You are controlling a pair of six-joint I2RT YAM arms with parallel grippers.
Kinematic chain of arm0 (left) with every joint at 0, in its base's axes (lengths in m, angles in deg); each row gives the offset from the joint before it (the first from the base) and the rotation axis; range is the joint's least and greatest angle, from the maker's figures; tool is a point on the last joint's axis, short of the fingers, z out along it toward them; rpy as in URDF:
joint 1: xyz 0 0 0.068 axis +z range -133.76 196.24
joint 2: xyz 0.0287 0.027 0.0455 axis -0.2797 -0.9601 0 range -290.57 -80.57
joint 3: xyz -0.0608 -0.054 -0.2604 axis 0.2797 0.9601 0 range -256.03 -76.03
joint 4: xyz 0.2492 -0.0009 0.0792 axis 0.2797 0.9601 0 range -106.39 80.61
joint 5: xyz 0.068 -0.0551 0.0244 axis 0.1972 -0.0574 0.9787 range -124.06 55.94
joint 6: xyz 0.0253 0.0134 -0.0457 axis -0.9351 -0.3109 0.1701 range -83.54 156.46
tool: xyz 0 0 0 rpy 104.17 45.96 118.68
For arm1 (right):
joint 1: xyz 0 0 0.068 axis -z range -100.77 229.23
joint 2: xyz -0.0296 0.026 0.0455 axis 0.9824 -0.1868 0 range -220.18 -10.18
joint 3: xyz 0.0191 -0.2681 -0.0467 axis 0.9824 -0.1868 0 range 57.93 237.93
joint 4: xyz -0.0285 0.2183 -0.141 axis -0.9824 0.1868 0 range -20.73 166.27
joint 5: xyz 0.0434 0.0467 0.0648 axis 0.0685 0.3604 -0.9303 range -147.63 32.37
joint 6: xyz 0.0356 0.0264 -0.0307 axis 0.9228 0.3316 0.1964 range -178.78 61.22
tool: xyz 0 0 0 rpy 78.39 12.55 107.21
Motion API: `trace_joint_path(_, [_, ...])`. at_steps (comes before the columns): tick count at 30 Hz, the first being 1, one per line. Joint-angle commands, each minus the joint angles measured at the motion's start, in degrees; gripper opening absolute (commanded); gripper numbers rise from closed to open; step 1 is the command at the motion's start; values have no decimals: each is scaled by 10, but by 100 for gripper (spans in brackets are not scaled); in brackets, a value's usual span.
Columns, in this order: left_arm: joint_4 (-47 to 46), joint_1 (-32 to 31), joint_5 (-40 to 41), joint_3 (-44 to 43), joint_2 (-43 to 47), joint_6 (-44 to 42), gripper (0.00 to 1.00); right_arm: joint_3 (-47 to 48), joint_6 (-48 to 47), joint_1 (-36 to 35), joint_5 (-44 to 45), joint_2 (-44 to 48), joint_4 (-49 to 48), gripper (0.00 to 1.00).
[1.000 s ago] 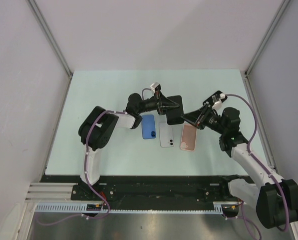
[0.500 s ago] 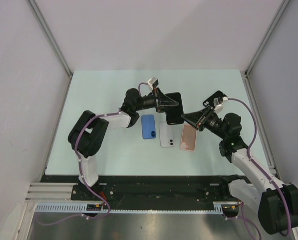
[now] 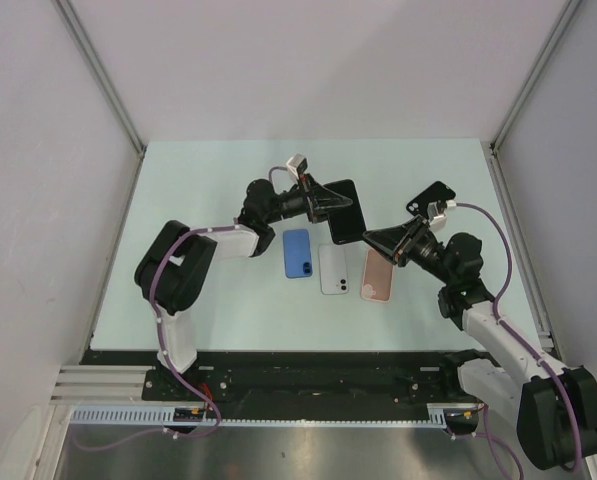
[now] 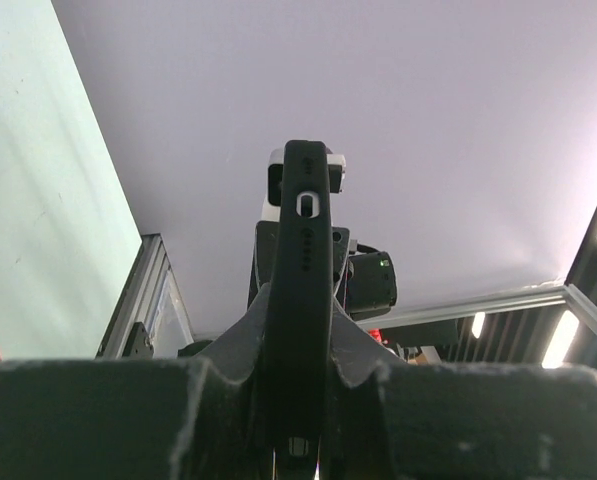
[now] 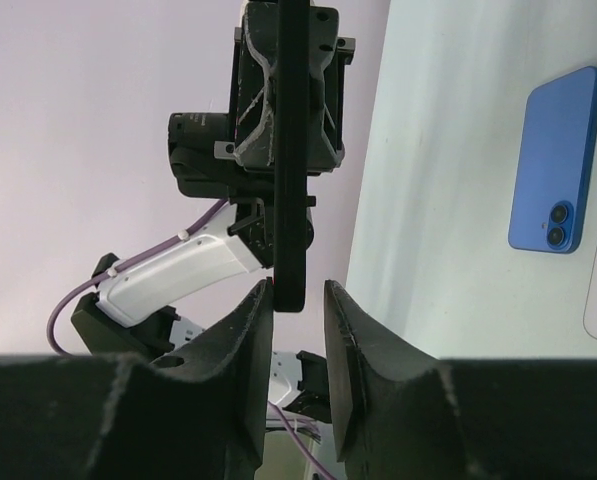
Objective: Take the phone out of the phone case
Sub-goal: Remove the phone case from the phone.
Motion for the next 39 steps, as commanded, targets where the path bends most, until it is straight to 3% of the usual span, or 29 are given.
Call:
trace_joint_path(1, [-58,6,33,-11,35,16,0,-11,3,-2,-8,1,-27,31])
trace_joint_path(18, [-100,6,26,-7,22,40,0,-11,74,-25,-3,-86,-206,30])
trace_joint_path(21, [-106,6,27,-4,21,43,0,-12,86,-29,4,-96,-233,27])
trace_joint_path(27, [-113,6,26,0,27,52,0,-17,128,-41,41,-114,-317,0])
trace_joint_path(33, [-162,1,20,-8,51,75,0,-41,260,-91,137,-227,-598,0])
trace_joint_path(39, [-248,-1,41,0,68,104,0,-11,246,-150,210,-268,-615,0])
